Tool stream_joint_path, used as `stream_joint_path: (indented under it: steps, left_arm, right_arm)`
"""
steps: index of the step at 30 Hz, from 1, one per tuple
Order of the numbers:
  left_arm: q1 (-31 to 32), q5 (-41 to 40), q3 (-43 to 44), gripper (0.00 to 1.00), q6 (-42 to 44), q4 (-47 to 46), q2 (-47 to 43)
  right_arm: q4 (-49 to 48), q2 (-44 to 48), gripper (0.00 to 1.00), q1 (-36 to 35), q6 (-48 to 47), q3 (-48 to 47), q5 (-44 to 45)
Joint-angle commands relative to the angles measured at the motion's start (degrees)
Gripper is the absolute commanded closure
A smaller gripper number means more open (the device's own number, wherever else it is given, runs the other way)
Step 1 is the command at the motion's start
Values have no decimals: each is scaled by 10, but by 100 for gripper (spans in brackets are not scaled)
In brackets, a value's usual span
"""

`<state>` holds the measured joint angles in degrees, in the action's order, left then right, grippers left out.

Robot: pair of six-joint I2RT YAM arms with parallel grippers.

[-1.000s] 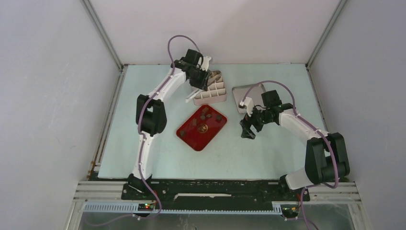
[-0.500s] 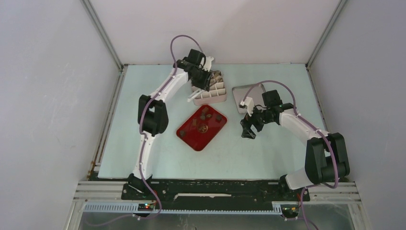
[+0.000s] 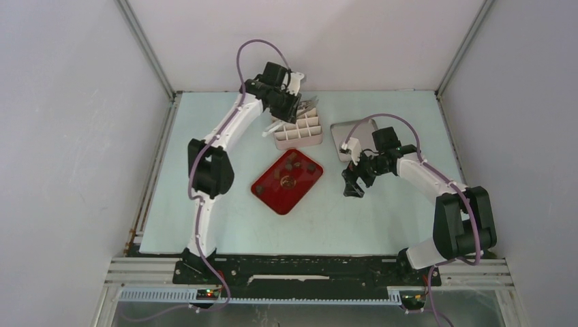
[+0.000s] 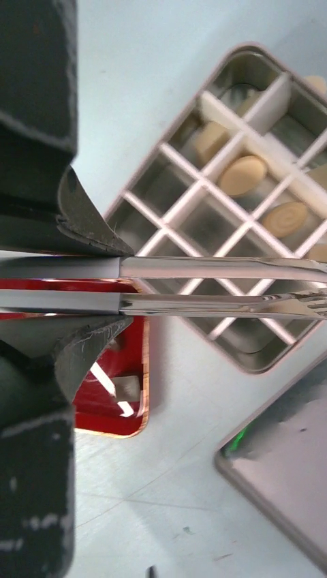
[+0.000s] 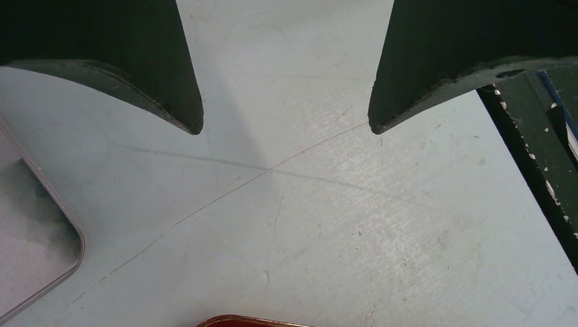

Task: Pack the chocolate
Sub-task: Place the fake chocolate in the packing box.

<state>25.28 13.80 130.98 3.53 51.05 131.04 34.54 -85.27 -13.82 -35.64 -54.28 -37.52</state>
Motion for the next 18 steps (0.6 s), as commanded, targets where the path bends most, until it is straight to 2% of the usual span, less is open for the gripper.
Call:
stream_joint_path:
  steps: [1, 8, 13, 18]
  left_arm:
    - [2, 16, -93, 67, 41, 4, -161]
    - [3, -25, -281, 67, 108, 64, -306]
    - [3, -96, -357, 61, 97, 131, -336]
    - [2, -101, -451, 60, 85, 135, -385]
  right_arm:
    - [2, 1, 7, 1, -13, -23, -9]
    - [13, 1, 7, -12, -22, -29, 2]
    - [14, 3, 7, -27, -25, -29, 19]
    - [14, 4, 7, -30, -27, -29, 20]
